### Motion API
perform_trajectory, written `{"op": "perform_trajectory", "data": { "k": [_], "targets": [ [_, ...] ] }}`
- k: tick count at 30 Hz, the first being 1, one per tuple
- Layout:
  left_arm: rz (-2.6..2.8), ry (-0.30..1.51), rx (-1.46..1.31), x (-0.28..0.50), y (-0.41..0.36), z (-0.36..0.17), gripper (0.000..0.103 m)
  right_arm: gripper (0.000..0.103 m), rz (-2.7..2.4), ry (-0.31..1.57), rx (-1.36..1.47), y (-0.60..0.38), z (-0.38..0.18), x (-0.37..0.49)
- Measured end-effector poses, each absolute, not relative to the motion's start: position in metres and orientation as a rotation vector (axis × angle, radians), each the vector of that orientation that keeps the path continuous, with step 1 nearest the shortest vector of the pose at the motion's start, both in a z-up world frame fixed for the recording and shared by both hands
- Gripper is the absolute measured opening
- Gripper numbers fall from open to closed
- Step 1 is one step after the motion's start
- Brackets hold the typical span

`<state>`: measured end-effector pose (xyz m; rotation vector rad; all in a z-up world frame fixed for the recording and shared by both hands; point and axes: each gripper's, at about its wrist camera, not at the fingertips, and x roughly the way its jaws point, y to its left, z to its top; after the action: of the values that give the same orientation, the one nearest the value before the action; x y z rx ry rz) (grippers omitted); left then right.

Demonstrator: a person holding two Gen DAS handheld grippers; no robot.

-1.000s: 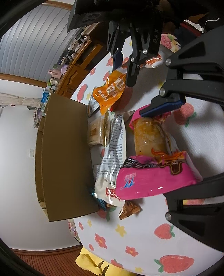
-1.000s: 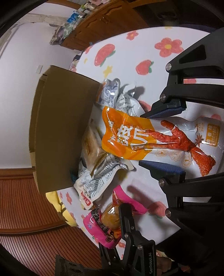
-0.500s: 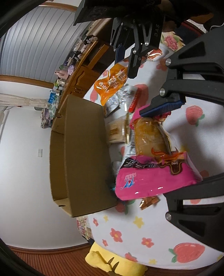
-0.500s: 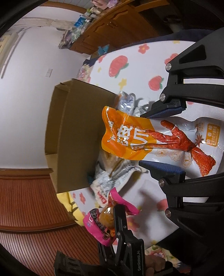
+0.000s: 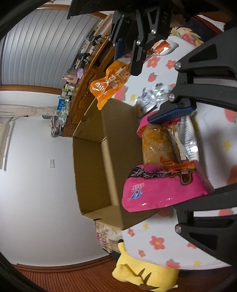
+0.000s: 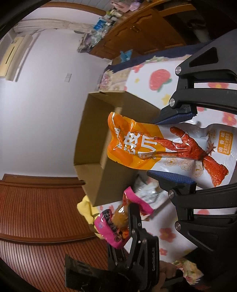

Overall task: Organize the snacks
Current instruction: 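Carry both snacks over the box and open both grippers to drop them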

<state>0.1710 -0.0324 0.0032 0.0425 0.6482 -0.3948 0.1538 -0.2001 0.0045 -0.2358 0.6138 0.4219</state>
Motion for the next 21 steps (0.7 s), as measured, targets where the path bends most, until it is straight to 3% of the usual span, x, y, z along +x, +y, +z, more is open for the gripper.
{"op": "perform_trajectory", "data": {
  "k": [21],
  "targets": [
    [-0.349, 0.628, 0.132, 0.301, -0.035, 0.042, 0.053, 0.048, 0.474, 0.583, -0.233, -0.18, 0.038, 0.281]
  ]
}}
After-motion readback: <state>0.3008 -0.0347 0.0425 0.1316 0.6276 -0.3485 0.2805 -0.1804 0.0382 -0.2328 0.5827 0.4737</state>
